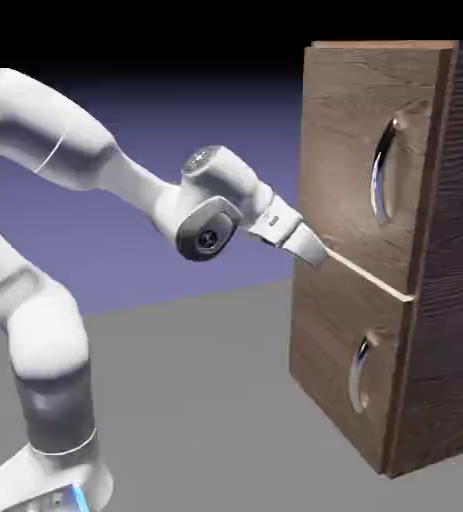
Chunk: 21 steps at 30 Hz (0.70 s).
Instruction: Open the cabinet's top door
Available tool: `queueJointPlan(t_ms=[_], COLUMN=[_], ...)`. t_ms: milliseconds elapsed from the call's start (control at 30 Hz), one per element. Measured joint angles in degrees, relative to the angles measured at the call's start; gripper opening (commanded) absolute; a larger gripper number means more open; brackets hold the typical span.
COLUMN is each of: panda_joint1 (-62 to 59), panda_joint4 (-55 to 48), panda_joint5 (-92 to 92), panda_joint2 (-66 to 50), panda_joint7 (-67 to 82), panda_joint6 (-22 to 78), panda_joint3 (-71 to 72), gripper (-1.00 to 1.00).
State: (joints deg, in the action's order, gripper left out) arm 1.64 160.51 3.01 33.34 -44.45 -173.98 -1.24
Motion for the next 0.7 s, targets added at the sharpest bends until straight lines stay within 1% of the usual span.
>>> queueJointPlan(t_ms=[700], panda_joint1=[16.52], panda_joint4=[-8.59], panda_joint5=[52.33], panda_joint2=[11.89], panda_joint7=[-34.69], panda_joint6=[0.41], panda_joint3=[-21.61], gripper=[0.00])
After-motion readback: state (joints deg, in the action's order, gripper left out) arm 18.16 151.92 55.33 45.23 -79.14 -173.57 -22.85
